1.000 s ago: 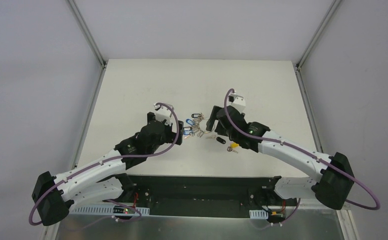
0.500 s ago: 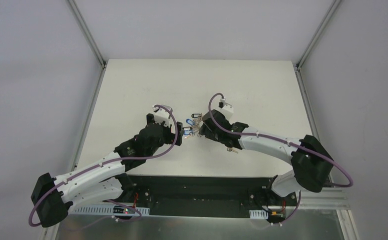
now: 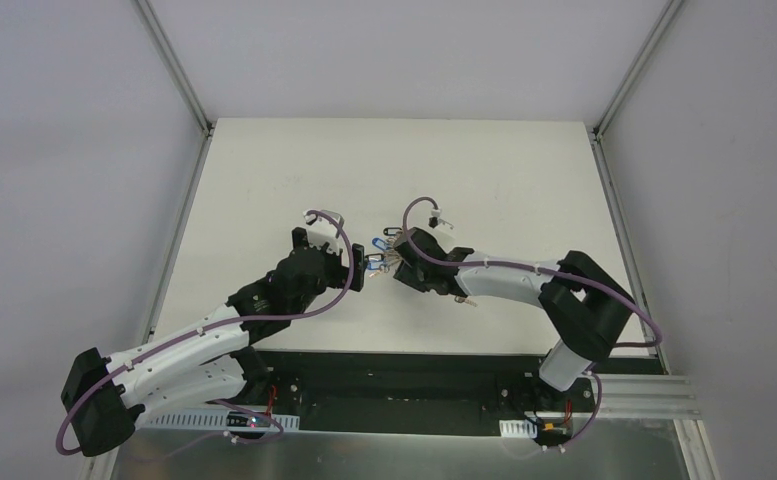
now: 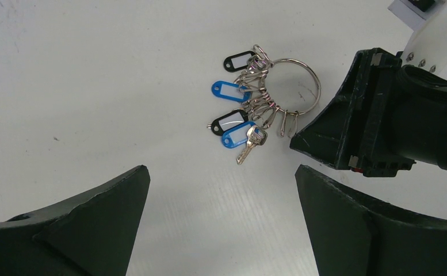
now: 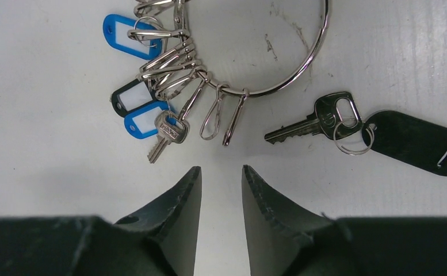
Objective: Put the keys on the keyring
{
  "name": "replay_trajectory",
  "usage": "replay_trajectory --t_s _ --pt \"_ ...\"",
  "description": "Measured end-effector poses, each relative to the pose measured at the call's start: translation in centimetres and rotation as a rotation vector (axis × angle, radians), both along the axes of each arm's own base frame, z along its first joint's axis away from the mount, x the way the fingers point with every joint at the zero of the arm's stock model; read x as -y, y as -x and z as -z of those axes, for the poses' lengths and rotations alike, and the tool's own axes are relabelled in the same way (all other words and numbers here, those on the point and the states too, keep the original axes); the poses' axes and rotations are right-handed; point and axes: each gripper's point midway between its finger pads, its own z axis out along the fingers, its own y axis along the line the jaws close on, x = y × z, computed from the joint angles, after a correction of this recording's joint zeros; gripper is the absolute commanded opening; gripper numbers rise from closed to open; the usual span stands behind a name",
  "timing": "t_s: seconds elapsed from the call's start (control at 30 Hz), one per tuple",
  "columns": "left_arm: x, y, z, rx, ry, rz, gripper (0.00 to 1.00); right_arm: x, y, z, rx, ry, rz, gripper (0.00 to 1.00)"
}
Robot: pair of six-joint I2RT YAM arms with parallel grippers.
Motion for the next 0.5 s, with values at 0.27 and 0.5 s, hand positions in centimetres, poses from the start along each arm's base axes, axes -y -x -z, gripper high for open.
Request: replay_trajectory --t_s 0.27,0.5 --pt "-0.1 -0.1 0.0 0.002 -0.002 -0.007 1.00 -0.2 -0.2 0.5 -0.007 -0.013 0.021 0.31" --pt "-0.1 -0.2 0.4 -0.005 -0.014 -0.013 1.00 0.2 -0.7 1.4 -0.023 -0.005 0.053 0.30"
